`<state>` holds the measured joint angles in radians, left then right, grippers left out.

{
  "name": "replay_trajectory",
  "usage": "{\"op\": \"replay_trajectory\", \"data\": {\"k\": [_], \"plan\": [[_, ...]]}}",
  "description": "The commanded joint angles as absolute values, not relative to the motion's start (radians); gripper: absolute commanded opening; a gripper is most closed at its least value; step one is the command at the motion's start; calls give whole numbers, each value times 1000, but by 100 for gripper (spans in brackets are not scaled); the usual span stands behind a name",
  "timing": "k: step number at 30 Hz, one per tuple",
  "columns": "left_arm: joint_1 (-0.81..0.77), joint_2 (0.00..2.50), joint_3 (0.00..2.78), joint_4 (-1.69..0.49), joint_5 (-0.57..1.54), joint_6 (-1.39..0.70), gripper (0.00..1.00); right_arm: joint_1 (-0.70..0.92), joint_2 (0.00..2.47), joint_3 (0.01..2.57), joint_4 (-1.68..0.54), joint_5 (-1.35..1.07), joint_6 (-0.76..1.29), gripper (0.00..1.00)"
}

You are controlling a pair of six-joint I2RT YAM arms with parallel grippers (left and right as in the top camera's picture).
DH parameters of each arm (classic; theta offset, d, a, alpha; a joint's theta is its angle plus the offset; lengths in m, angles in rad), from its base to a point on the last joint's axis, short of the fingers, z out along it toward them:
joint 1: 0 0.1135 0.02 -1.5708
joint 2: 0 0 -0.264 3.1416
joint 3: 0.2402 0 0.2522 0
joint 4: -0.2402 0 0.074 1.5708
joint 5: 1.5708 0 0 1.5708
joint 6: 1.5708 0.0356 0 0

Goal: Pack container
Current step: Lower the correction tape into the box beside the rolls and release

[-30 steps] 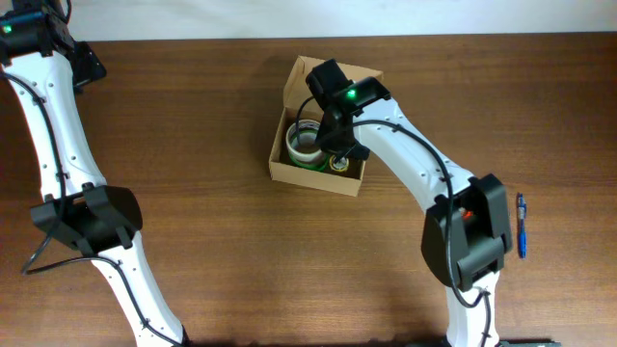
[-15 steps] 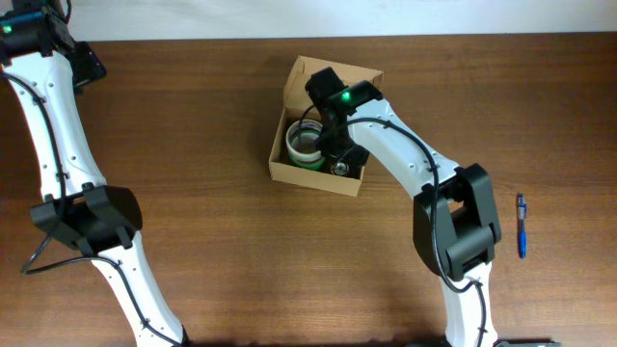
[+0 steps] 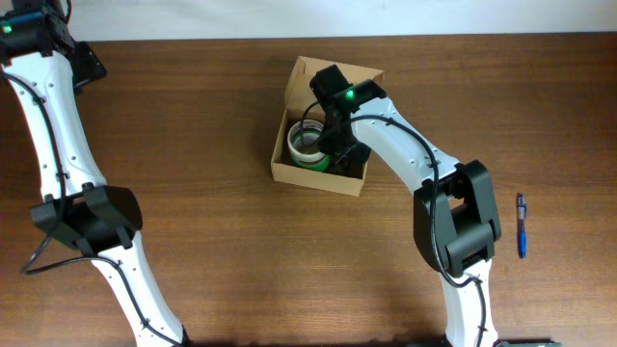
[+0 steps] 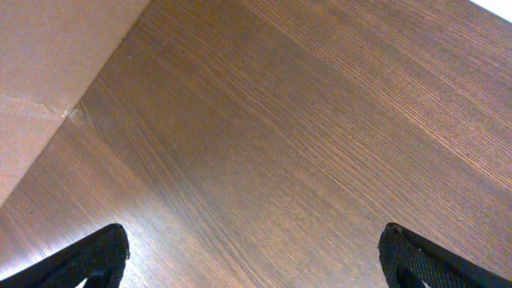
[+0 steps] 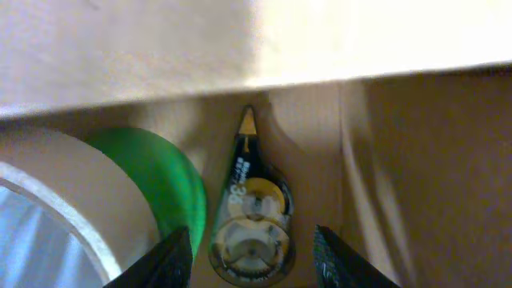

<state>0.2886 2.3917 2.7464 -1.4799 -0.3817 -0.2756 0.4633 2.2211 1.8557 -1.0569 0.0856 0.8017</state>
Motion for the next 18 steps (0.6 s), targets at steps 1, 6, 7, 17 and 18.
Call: {"op": "replay_trajectory", "data": {"k": [1, 6, 7, 17, 18], "plan": [[293, 2358, 2742, -1481, -381, -264, 100, 458, 2232, 1858, -1031, 80, 735, 50], [293, 2358, 2742, -1481, -381, -264, 100, 458, 2207, 1878, -984, 84, 637, 50], [293, 2358, 2742, -1481, -381, -264, 100, 458, 2194, 1880, -973, 84, 620, 50], [293, 2358, 2742, -1481, -381, -264, 100, 458, 2003, 1897, -935, 100, 478, 50], [293, 2358, 2742, -1481, -381, -264, 100, 458, 1985, 1897, -939, 110, 475, 50]]}}
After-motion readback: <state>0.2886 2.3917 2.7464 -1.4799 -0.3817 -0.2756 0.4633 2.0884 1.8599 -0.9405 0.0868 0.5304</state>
